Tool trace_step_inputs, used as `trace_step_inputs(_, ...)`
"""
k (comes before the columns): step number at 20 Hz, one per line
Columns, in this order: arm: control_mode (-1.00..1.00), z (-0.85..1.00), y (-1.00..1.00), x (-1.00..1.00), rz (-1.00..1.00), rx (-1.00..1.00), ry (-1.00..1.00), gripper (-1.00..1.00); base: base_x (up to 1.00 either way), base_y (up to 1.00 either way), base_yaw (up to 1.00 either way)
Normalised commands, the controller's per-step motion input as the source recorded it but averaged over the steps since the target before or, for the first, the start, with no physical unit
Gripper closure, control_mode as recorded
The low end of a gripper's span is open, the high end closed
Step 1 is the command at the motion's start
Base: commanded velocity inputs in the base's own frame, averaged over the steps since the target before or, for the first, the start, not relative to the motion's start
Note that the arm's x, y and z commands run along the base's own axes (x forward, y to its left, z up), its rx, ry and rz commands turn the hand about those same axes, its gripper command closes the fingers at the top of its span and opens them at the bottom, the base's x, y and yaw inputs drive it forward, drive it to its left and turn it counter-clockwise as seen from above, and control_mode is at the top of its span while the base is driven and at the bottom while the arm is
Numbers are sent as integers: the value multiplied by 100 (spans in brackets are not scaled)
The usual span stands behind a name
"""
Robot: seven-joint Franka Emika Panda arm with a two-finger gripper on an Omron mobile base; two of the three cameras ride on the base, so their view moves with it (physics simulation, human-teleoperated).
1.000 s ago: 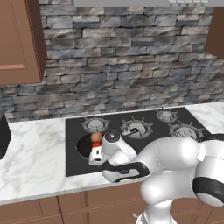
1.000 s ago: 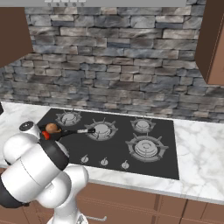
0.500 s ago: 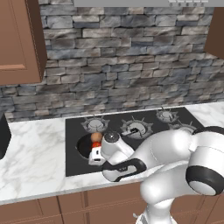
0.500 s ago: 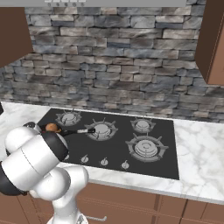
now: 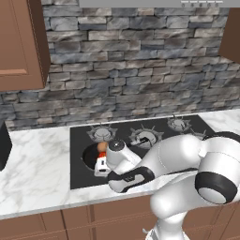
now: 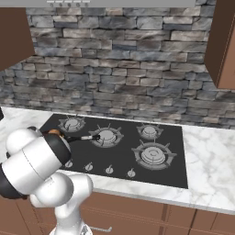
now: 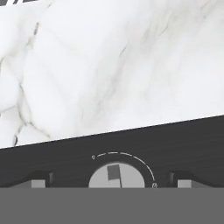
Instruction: Place the pan on the front left burner on the stove. Then place the tomato and the onion in the pan and turn on the front left burner.
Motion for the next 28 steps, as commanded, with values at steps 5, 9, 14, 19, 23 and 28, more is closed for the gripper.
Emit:
trace_step_inputs(5, -100, -9, 0, 0, 0, 0, 0, 100, 0, 0, 0)
trace_step_inputs(9, -100, -14, -3, 0, 3, 0, -1, 100, 0, 0, 0)
trace_step_inputs(14, -100, -14, -10, -1, 3, 0, -4, 100, 0, 0, 0)
trace_step_inputs(19, -100, -7, -14, -3, 3, 0, -8, 100, 0, 0, 0)
trace_step_inputs(23, -100, -12, -24, -1, 6, 0, -11, 100, 0, 0, 0)
trace_step_inputs(28, -100, -24, -37, 0, 16, 0, -15, 100, 0, 0, 0)
